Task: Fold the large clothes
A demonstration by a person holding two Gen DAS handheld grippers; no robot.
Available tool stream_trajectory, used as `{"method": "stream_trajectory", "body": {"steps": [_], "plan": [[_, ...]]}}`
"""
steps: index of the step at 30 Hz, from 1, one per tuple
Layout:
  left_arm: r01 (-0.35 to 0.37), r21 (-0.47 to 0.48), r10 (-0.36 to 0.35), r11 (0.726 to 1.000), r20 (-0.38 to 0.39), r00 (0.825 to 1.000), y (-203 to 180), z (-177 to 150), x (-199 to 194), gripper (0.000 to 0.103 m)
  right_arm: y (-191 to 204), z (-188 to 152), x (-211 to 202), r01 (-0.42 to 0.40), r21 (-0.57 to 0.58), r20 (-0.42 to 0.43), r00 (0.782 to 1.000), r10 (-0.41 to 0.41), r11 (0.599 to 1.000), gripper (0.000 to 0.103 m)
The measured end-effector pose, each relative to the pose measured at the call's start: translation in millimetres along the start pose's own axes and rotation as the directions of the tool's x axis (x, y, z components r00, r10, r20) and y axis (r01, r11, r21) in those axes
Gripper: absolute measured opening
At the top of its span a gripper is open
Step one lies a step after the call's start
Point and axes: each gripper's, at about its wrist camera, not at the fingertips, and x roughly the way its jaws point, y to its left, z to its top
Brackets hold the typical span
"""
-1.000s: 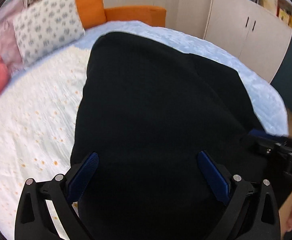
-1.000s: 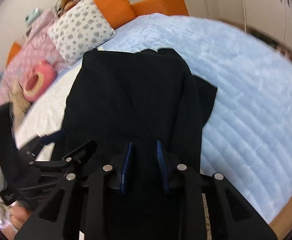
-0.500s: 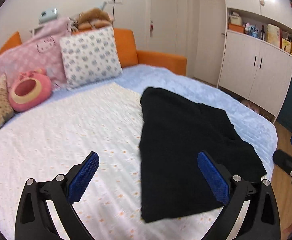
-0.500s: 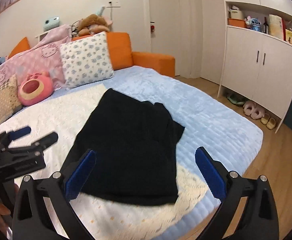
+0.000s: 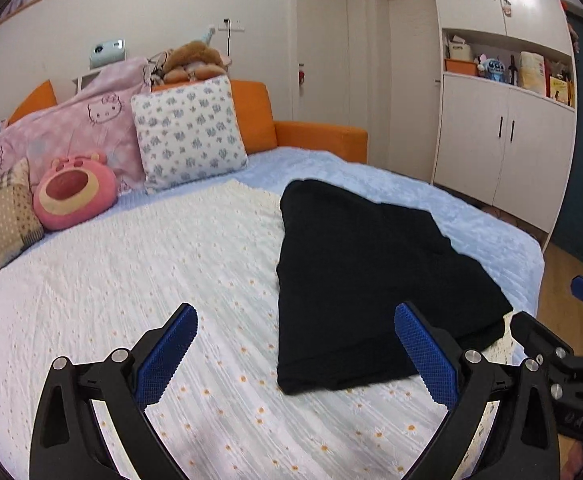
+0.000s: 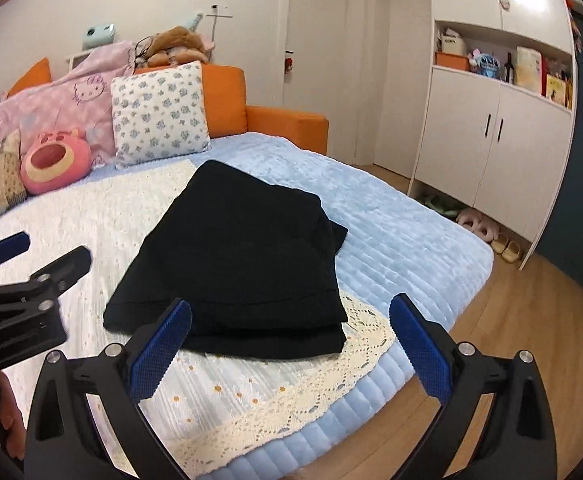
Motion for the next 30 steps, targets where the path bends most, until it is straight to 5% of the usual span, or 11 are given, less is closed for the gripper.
{"method": "stream_trajectory", "body": {"steps": [30], "plan": [[0.013,0.003,-0.013,1.0,0.012,1.0,-29,-1,-6,0.1,-12,-2,-10,-0.043,0.017,0.048,0.998,0.042,0.999,0.098]]}}
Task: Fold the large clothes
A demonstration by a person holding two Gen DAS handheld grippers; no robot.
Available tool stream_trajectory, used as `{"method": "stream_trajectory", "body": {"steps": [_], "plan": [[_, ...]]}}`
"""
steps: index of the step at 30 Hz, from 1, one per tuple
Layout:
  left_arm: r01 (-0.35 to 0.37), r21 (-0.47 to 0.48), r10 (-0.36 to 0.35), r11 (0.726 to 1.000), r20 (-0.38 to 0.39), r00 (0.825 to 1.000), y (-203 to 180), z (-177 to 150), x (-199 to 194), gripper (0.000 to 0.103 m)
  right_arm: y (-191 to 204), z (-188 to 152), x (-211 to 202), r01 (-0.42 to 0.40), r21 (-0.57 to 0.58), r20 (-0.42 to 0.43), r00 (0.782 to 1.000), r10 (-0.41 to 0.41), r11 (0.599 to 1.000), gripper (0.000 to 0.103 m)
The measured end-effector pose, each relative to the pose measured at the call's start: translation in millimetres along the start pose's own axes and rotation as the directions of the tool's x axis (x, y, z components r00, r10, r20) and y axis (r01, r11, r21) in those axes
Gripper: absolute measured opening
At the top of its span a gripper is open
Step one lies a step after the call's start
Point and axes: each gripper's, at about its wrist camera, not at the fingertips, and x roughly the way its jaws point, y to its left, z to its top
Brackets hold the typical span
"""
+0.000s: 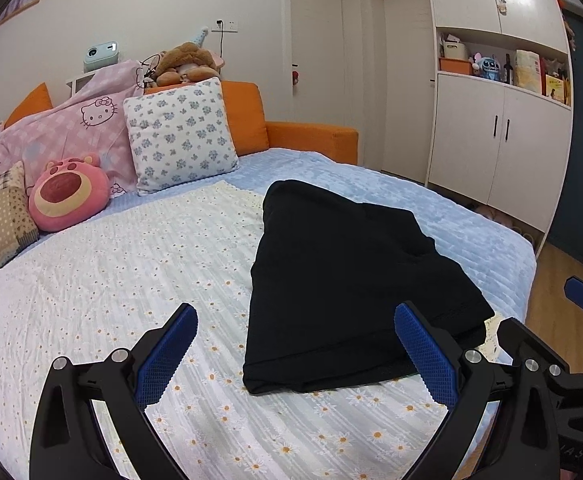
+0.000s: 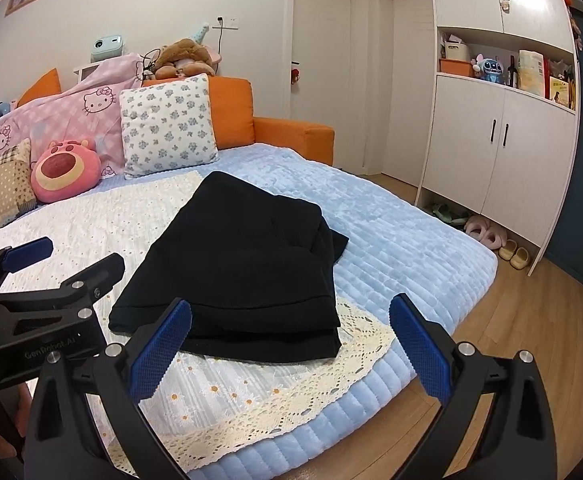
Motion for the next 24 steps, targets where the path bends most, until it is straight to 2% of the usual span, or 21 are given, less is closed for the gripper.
{"method": "stream_trajectory", "body": {"steps": [8,24], "plan": [[-0.003,-0.007,0.002,1.0,-0.003,1.0,2.4,-0.8,1.2,0.1,0.5,-0.7,1.1,-0.002,-0.003,-0.002,1.0,0.002,1.0,0.098],[-0.055,0.002,0.055,0.998,0.01,0.998,9.0,-3.7,0.0,0.1,-0.5,-1.8,-1.2,0.017,0.0,0.001,1.0,-0.017,1.0,0.098]]}}
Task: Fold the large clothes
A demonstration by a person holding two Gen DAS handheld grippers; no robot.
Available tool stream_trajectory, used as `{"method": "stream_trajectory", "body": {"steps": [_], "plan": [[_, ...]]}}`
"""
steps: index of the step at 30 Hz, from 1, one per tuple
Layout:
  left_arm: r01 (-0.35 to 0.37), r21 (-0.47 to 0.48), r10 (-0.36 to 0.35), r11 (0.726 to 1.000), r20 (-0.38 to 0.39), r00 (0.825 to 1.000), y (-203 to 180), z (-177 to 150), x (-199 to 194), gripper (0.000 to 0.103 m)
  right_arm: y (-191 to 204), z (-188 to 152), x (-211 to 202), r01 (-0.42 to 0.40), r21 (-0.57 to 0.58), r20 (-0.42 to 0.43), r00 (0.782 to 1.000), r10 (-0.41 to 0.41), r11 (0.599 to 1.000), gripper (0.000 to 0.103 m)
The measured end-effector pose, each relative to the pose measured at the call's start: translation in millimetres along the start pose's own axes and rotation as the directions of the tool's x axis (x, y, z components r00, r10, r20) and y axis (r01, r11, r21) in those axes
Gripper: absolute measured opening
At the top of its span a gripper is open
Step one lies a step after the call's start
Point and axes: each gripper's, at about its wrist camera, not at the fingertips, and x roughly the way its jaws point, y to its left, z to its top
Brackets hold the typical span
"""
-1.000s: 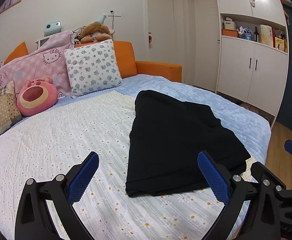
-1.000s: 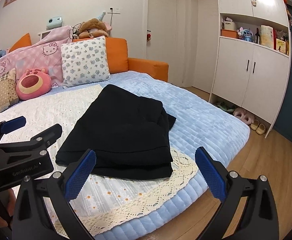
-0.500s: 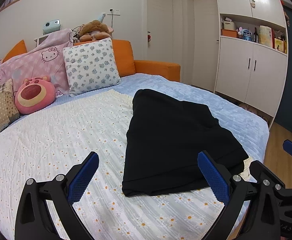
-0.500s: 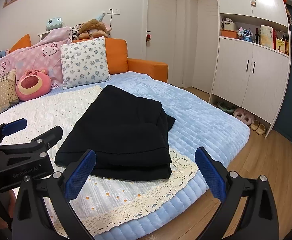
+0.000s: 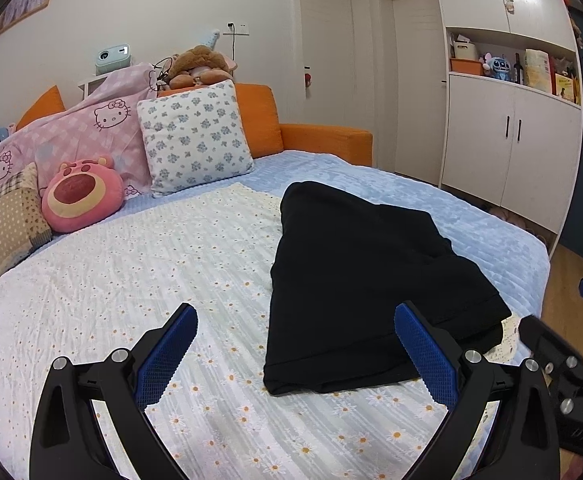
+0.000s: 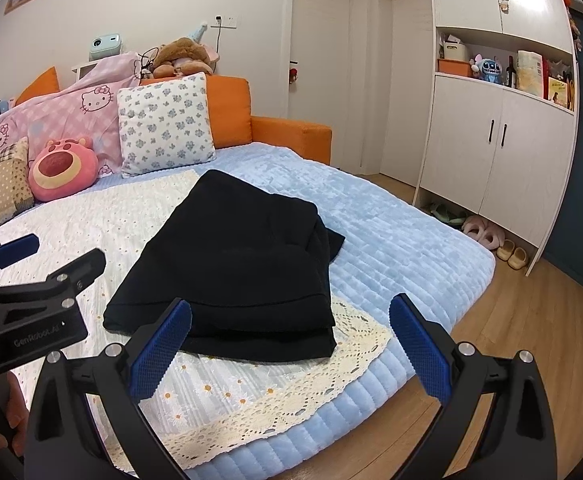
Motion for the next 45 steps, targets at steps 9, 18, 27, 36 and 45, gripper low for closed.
{"method": "stream_trajectory", "body": {"steps": [9,18,27,36,45], "plan": [[-0.02,0.006,0.02,1.0,0.002,1.0,10,-4,-7,0.1,-3,7,-7,0.007,0.01,0.027,1.0,-0.008,1.0,0.098],[-0.028,0.003,0.028,1.0,-0.012,1.0,16,-5,-6,0.1,2,9,-6,0.009,0.002,0.029,1.0,-0.009,1.0,0.098],[-0.024,0.001,0.024,1.0,-0.019,1.0,15,-5,-4,0.1,-2,9,-2,0.019,0.007,0.023,1.0,-0.019,1.0,0.098],[-0.013,0.011,0.013,1.0,-0.03,0.999,12,-8,-3,0.1,-1,8,1,0.017,0.006,0.014,1.0,-0.017,1.0,0.098],[-0.007,0.02,0.008,1.0,-0.03,1.0,9,-7,-4,0.1,-2,7,3,0.02,0.016,0.018,1.0,-0.021,1.0,0.098]]}}
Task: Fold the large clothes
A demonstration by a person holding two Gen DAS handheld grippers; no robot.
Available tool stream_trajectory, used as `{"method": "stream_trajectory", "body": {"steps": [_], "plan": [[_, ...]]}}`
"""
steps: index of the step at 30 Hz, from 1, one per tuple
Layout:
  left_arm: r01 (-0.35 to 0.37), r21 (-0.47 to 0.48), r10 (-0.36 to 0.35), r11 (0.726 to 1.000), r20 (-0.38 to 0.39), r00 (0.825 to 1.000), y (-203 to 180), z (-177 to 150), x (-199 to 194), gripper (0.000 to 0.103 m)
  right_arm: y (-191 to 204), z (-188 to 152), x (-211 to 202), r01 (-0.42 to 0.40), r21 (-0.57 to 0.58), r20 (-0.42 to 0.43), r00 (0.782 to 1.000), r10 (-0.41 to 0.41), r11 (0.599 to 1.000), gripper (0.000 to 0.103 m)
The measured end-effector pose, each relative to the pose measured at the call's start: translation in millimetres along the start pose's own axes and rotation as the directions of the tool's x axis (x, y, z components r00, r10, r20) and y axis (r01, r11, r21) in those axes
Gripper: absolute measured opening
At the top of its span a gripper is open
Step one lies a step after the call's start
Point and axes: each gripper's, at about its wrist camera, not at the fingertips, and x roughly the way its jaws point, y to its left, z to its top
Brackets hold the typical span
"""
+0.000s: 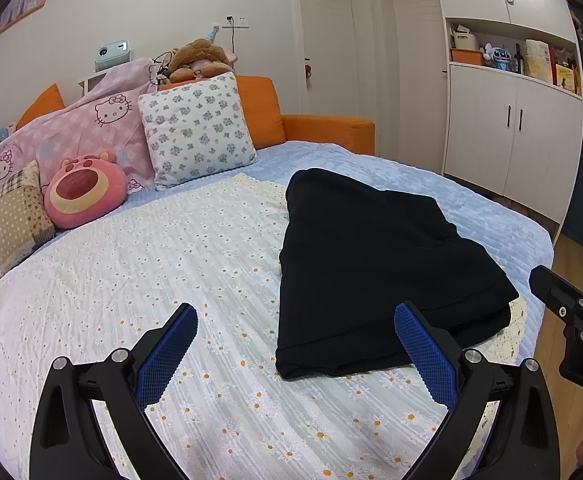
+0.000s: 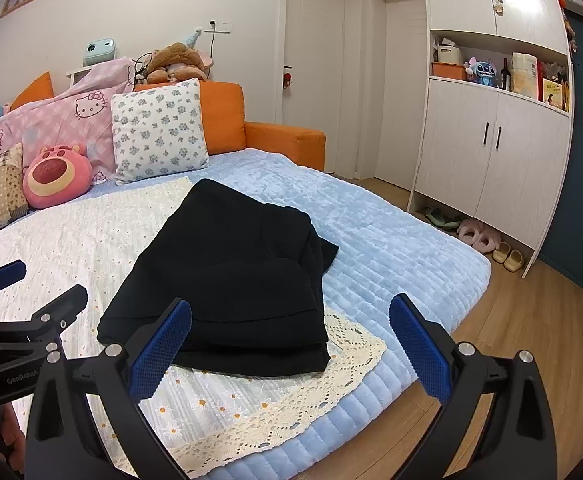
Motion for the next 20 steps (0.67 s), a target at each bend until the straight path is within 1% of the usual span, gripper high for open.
{"method": "stream_trajectory", "body": {"steps": [3,6,9,12,14,16,18,20], "plan": [[0.002,0.007,-0.003,1.0,0.012,1.0,-2,2,-2,0.1,0,0,0,0.001,0.007,0.0,1.0,-0.001,1.0,0.098],[-0.015,0.006,0.014,1.0,0.045,0.999,-2,2,-7,0.1,0,-2,3,-0.001,0.002,-0.018,1.0,0.001,1.0,0.098],[-0.031,0.014,0.03,0.999,0.057,0.998,-4,3,-8,0.1,-3,-7,7,-0.009,0.015,-0.041,0.999,0.009,1.0,0.098],[-0.011,0.005,0.01,1.0,0.05,0.999,-2,3,-8,0.1,-1,-10,8,-0.005,0.005,-0.048,0.999,0.005,1.0,0.098],[-0.014,-0.003,0.015,1.0,0.045,0.999,1,4,-7,0.1,1,-10,7,-0.003,-0.005,-0.045,0.999,0.003,1.0,0.098],[0.004,0.011,-0.005,1.0,0.046,0.999,1,5,-8,0.1,0,-9,7,-0.001,-0.004,-0.044,0.999,0.0,1.0,0.098],[-0.017,0.027,0.015,1.0,0.062,0.998,-1,5,-10,0.1,-1,-8,7,-0.003,0.005,-0.046,0.999,0.003,1.0,0.098],[-0.015,0.015,0.013,1.0,0.072,0.997,0,6,-11,0.1,-1,-8,7,0.001,0.003,-0.049,0.999,-0.001,1.0,0.098]]}}
